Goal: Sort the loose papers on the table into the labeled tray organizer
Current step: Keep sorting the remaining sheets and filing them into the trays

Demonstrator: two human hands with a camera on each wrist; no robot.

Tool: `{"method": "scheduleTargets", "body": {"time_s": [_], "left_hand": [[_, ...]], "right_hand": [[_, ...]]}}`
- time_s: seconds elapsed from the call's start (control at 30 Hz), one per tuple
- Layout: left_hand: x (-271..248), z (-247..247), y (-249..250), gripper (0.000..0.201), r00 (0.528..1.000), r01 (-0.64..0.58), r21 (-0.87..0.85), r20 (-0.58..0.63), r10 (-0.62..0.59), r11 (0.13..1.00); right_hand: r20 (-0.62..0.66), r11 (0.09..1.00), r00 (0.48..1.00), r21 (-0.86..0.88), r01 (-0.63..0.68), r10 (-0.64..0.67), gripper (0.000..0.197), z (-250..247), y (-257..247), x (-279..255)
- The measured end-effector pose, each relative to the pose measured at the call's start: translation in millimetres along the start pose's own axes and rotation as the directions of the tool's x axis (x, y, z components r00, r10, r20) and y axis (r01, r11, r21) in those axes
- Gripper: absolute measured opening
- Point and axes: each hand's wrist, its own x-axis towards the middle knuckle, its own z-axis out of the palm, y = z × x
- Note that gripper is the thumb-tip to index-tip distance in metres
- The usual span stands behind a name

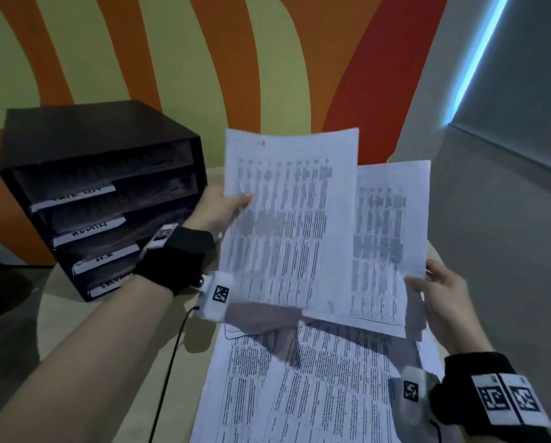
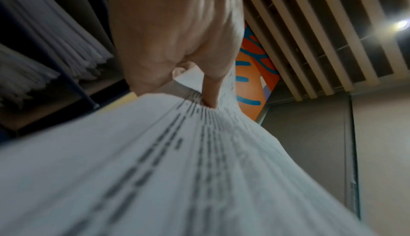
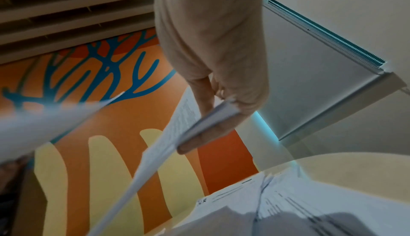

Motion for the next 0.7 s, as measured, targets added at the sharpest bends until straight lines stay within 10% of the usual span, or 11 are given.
{"method": "scheduleTargets", "body": {"time_s": [0.43, 0.63, 0.7], "left_hand": [[-35.7, 79.4, -34.3, 0.028, 0.978, 0.046, -0.090, 0.209, -0.026, 0.995], [-29.6, 95.9, -37.5, 0.007, 0.982, -0.040, 0.151, 0.190, 0.011, 0.988], [-18.8, 94.4, -49.5, 0.028, 0.992, 0.021, 0.323, 0.113, -0.061, 0.946]], "right_hand": [[0.230, 1.000, 0.973, 0.011, -0.020, 0.017, 0.050, 24.8, -3.4, -9.2], [-0.041, 0.976, 0.999, -0.219, 0.017, -0.027, 0.026, -5.4, -7.5, -5.4], [-0.137, 0.962, 0.990, -0.267, -0.051, 0.015, 0.025, -27.9, -3.2, -2.3]]}}
